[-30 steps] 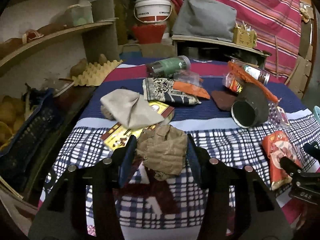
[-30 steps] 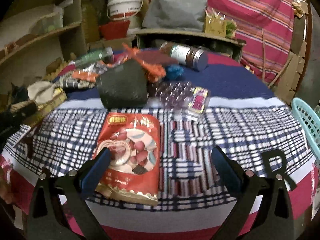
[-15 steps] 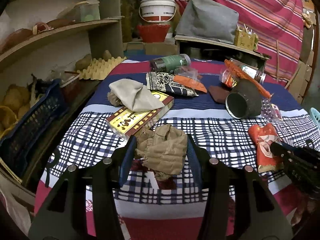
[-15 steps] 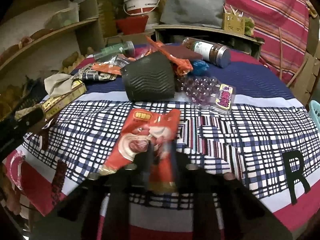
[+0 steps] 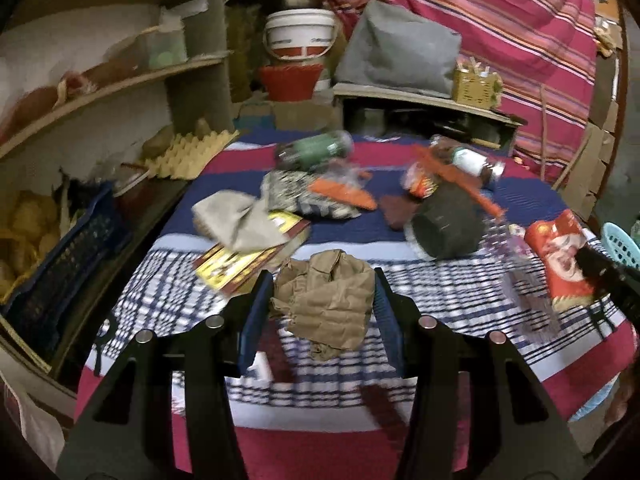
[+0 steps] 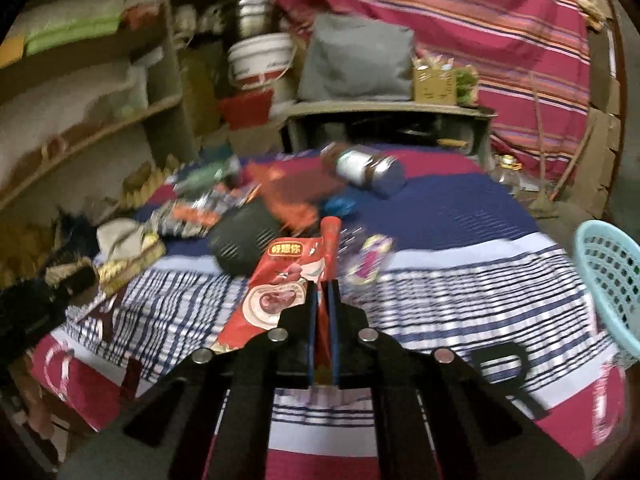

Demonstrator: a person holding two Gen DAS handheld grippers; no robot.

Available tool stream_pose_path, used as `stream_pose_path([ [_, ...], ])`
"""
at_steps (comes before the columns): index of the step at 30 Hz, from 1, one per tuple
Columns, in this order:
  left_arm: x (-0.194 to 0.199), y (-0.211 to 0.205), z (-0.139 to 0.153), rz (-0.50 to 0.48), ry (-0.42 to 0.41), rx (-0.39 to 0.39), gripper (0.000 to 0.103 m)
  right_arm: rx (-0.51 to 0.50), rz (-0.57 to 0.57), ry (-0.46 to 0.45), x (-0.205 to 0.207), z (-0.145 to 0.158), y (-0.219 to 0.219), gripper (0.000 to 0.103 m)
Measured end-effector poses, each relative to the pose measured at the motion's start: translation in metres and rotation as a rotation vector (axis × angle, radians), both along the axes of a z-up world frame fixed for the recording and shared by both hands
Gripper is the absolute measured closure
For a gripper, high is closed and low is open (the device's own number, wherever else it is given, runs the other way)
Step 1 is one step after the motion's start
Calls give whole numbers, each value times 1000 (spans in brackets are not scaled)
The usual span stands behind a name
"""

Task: Collect trash
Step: 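Carry both items to the blue basket and open the left tool over it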

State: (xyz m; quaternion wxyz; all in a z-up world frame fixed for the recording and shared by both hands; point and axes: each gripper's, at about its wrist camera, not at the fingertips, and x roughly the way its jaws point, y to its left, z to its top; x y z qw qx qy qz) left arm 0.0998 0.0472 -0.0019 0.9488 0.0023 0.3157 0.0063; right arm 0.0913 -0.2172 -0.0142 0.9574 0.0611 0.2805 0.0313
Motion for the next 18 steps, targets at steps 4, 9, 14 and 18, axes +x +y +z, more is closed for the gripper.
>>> stream_pose_path([
  [4,6,-42,16,-69,-27,8,54,6,-69,-34,-12,17,-51,97],
  [9,16,-107,32,-176,-62,-26,54,29,-179,-50,-31,30,-126,97],
  [14,24,-178,35,-306,-76,-55,54,-4,-296,-69,-54,34,-189,97],
  [18,28,-236,32,-403,-80,-46,54,-40,-385,-67,-66,31,-234,97],
])
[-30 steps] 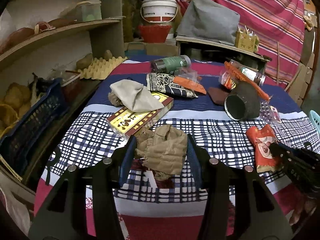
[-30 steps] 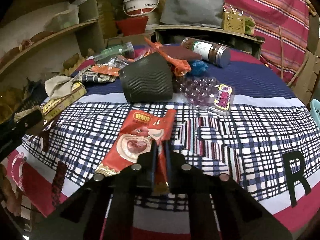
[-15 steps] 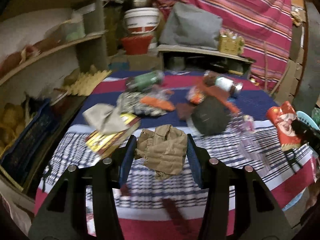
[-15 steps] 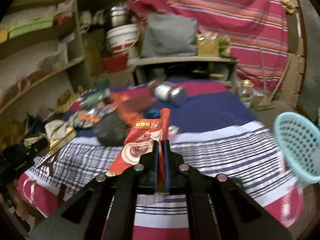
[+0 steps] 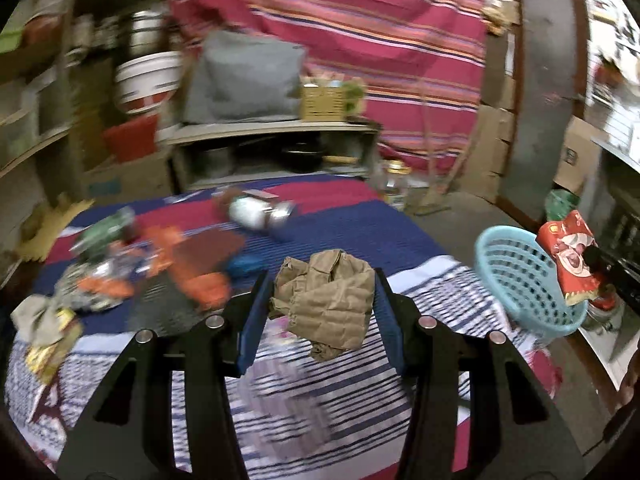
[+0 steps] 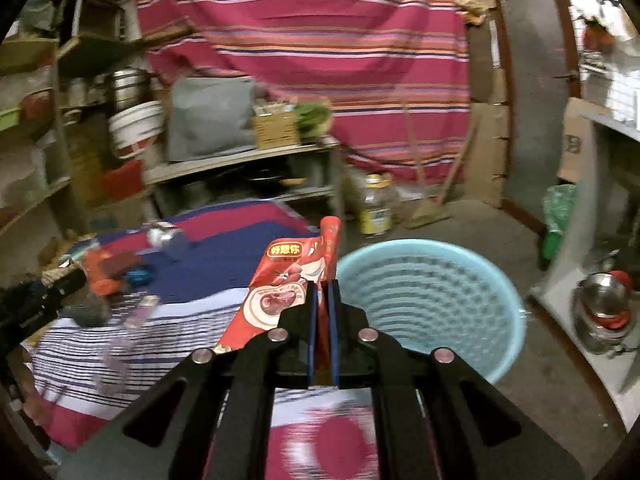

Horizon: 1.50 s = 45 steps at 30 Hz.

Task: Collect trash
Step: 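Carry both items to the blue basket and open the left tool over it, then open the right tool to drop the red wrapper into the basket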

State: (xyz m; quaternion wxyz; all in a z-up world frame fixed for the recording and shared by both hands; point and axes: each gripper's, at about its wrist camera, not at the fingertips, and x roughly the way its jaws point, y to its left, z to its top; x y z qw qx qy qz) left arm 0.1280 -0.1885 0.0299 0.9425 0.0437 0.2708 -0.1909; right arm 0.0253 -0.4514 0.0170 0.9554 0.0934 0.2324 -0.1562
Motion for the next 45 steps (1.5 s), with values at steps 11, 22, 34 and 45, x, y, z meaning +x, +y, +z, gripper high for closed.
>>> stream_pose_path([
  [11,11,-147,-12,-216,29,20,54,29,-147,31,-9,-26,-89,97],
  [22,23,-235,-35,-334,76,32,52,67,-190,38,0,-42,-124,97],
  [34,16,-247,-25,-347,33,25,17,84,-196,45,2,-48,-131,97],
  [45,9,-190,-8,-196,-90,69,6,61,-184,67,19,-54,-113,97],
])
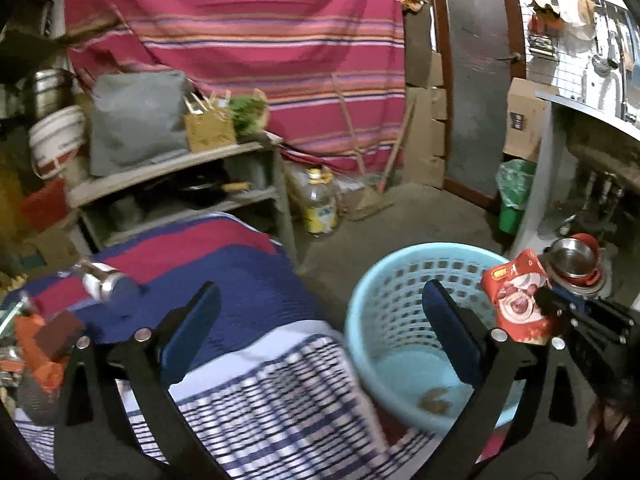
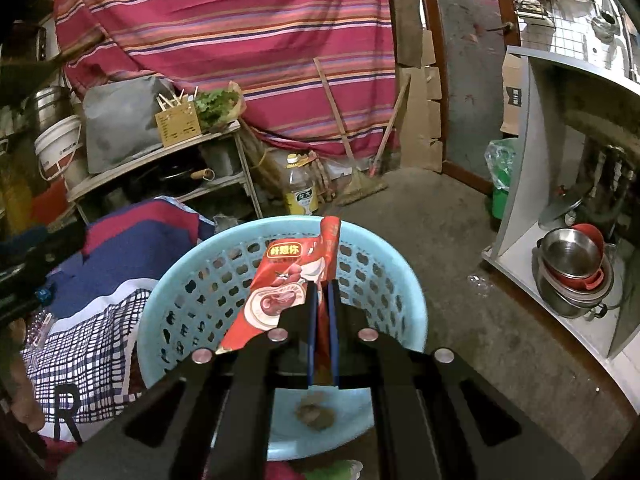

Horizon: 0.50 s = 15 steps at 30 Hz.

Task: Collect trash
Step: 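Open the right tool to drop the red wrapper into the basket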

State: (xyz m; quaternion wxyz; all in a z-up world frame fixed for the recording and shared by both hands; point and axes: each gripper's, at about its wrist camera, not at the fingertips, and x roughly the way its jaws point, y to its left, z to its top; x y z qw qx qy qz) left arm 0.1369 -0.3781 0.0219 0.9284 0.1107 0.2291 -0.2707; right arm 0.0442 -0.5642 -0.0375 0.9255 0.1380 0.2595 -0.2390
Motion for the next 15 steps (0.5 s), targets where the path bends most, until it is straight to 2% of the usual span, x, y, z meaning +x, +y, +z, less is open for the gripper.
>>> stream_pose_path([
  [9,3,78,8,106,3,-25,6,-22,-25,22,27,-1,3,90],
  [11,5,97,10,142,-10,-26,6,-17,-41,33,32,-5,1,71],
  [12,5,106,10,159,-16,-28,6,-13,-47,34,34,-6,0,52],
  [13,6,116,11,175,-21,-33,6,-8,-53,33,35,-7,-1,45],
  [15,9,139,11,224,-38,-32,6,-13,-54,50,41,-9,0,45],
])
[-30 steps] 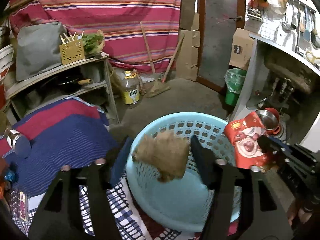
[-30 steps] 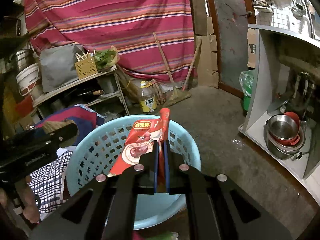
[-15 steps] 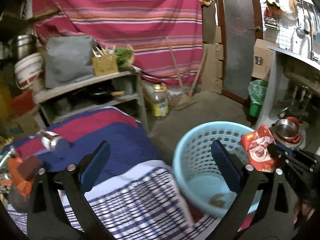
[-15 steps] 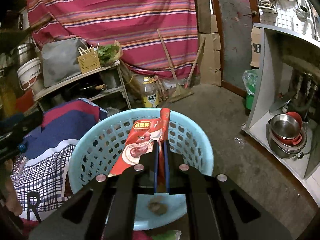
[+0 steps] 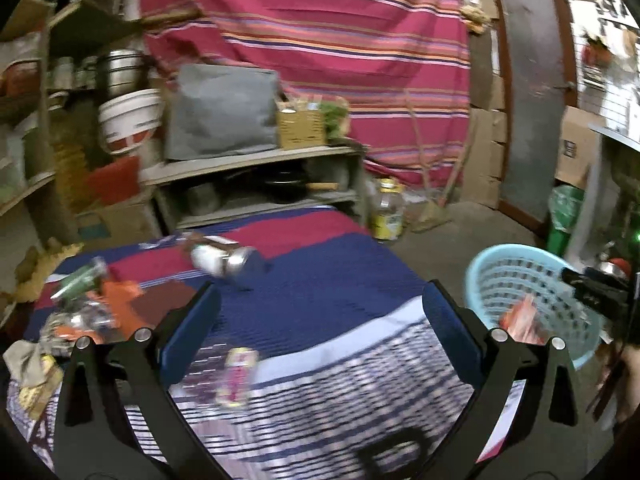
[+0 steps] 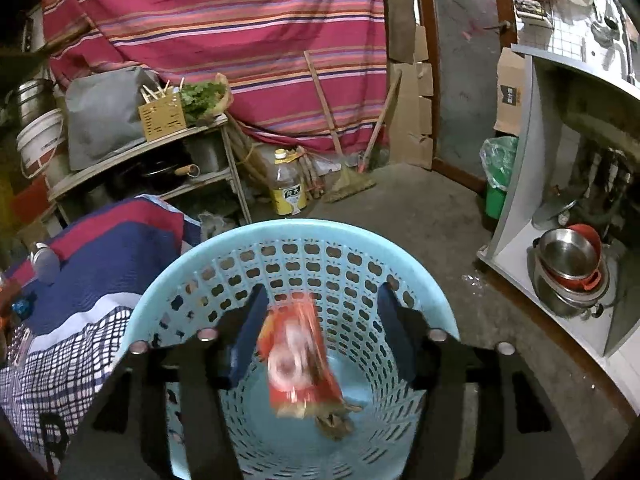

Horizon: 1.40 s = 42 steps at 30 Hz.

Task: Collect trash
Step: 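Open the right tool to drop the red wrapper into the basket, then grasp the black mesh cup with the left tool and lift it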

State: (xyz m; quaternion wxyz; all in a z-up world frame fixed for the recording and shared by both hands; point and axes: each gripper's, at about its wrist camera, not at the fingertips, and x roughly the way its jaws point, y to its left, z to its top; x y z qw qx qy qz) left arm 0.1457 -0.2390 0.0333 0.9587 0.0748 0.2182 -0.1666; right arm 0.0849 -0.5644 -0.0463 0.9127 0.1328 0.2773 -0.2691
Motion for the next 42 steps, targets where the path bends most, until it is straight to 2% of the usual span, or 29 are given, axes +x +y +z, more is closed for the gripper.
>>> stream_pose_path([
  [3,7,33,-2,70,-10,8,6,-35,-6,6,4,4,7,33],
  [9,18,88,-4,201,-22,33,6,-66,13,-33,3,20,41,23],
  [12,18,105,-2,228,-26,43,6,-81,52,-40,5,26,70,22],
  [21,15,158,-3,285,9,8,5,-106,211,-50,21,37,160,21],
  [26,15,190,-11,312,58,-45,6,-126,295,-62,33,44,209,21],
  [29,20,204,-16,336,72,-47,6,-139,341,-59,41,47,234,21],
  [33,26,219,-20,352,91,-72,6,-156,381,-65,53,56,258,21],
  [38,33,235,-26,388,106,-73,6,-116,423,-97,72,65,287,21],
  [42,40,239,-35,397,129,-48,6,-136,441,-105,89,67,307,20],
])
